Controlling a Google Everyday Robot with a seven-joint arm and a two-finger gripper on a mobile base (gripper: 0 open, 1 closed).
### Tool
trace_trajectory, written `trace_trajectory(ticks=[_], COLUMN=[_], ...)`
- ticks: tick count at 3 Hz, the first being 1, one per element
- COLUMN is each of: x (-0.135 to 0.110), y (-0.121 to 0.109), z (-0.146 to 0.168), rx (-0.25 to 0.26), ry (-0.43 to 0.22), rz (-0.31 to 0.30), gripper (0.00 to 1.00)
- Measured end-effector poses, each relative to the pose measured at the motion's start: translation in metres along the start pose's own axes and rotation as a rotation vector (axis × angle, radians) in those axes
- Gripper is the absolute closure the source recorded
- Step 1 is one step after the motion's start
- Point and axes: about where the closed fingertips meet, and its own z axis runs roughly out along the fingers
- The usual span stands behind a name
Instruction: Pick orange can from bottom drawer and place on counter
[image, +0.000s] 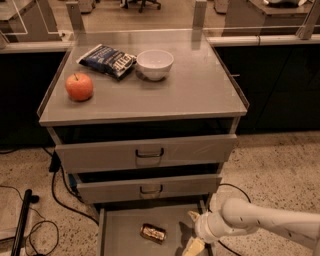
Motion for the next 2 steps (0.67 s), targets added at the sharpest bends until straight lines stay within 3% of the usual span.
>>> trace_trajectory(ticks=[1,2], x=[-0.001,0.001], y=[-0.004,-0.009], z=[0.008,0.018], rx=[0.048,0.091], ry=[-0.090,-0.127], rz=[-0.083,-0.114], gripper=[0.00,0.00])
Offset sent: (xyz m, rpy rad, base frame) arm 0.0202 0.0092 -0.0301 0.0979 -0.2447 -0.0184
